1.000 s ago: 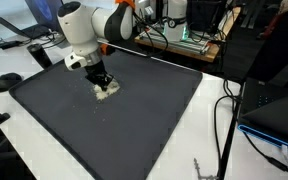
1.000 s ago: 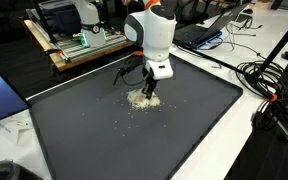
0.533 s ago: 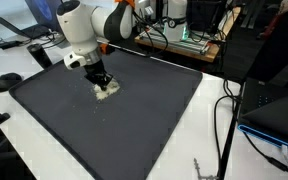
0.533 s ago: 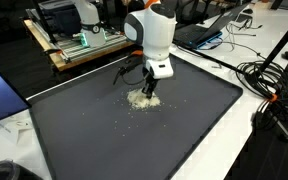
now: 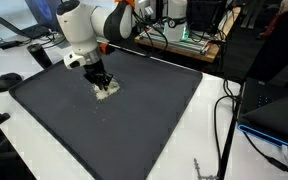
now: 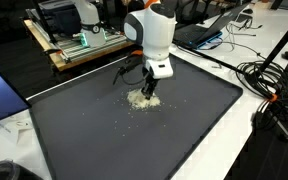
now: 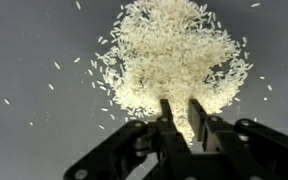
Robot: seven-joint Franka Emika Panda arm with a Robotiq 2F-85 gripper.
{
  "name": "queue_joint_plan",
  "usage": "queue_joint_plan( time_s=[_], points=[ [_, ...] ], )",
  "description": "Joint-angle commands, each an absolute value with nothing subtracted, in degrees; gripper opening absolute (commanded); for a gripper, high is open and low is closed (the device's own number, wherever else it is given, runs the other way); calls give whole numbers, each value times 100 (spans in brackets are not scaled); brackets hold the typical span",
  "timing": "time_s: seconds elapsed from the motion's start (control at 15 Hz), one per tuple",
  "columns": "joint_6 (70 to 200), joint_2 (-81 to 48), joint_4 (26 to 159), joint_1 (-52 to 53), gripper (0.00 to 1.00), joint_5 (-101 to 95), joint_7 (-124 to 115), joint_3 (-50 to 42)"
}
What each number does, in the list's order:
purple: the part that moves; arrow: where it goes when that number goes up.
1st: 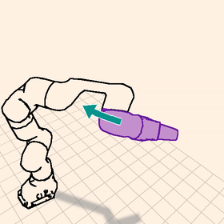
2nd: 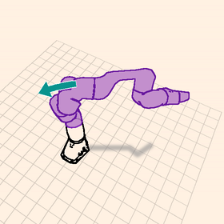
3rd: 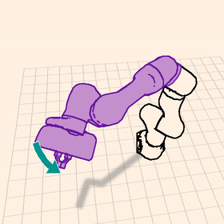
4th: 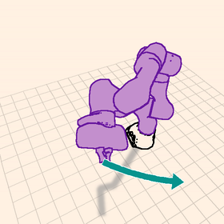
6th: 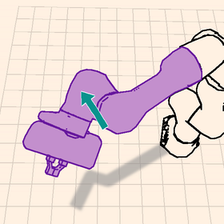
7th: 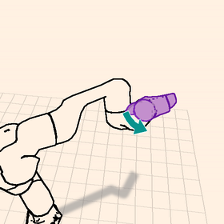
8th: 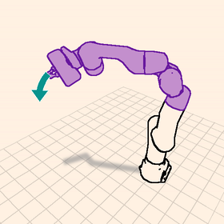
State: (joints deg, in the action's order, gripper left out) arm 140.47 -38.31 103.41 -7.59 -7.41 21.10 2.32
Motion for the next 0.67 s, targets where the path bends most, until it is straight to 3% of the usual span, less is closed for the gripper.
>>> queue_joint_plan(
  time_s=[0.0, 0.4, 0.6],
  points=[
    [14039, -3529, 10641, -778, 58, -642, 2098, 245],
    [13710, -3035, 10851, -266, 98, -1098, 1581, 0],
    [13283, -2914, 10618, 199, 100, -1549, 1059, -167]
  ],
)
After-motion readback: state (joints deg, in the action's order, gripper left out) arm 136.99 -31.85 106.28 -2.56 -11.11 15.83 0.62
